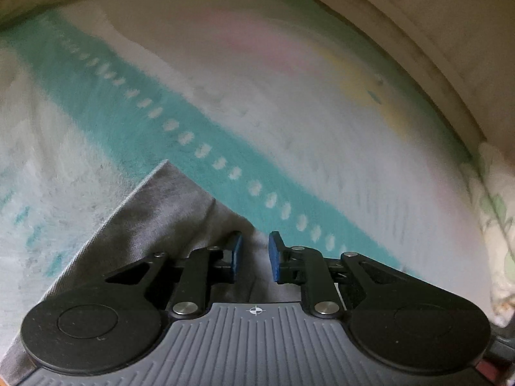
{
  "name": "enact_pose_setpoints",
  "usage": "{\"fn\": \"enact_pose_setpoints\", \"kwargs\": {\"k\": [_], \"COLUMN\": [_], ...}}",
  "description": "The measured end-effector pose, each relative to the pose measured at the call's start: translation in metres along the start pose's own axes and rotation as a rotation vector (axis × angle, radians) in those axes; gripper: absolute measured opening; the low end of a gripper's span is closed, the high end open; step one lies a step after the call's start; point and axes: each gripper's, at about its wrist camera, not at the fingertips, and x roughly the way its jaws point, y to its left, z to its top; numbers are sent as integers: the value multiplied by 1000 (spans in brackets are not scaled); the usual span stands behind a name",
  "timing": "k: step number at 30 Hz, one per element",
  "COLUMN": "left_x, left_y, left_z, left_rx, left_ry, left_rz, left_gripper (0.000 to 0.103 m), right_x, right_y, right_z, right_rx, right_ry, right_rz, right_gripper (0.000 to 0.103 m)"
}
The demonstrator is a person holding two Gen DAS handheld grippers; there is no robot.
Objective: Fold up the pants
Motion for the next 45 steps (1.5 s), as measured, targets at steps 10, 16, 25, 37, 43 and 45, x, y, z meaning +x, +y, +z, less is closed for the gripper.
{"fn": "enact_pose_setpoints", "kwargs": {"k": [10, 16, 25, 37, 43, 45], "left_x": [-16, -40, -76, -130, -140, -134], "left_y": [-3, -12, -33, -17, 0, 3], "left_z": [-2, -14, -47, -109, -131, -133], "left_rx": [-5, 19, 134, 131, 50, 46], "left_ry": [-7, -12, -51, -156, -177, -154], "left_rz": [-14, -48, -82, -76, -51, -34], "left_gripper": [19, 21, 48, 71, 73, 73], "right_x": [-34, -107, -174, -178, -181, -182], "right_y": [-47, -50, -36, -19, -18, -20], "right_z": [14, 5, -98, -146, -145, -145], "right_rx": [180, 157, 65, -10, -21, -13], "right_ry": [-45, -64, 72, 88, 93, 94], "right_rz": [44, 91, 86, 45, 38, 43], "right_gripper": [11, 18, 20, 21, 21, 21]}}
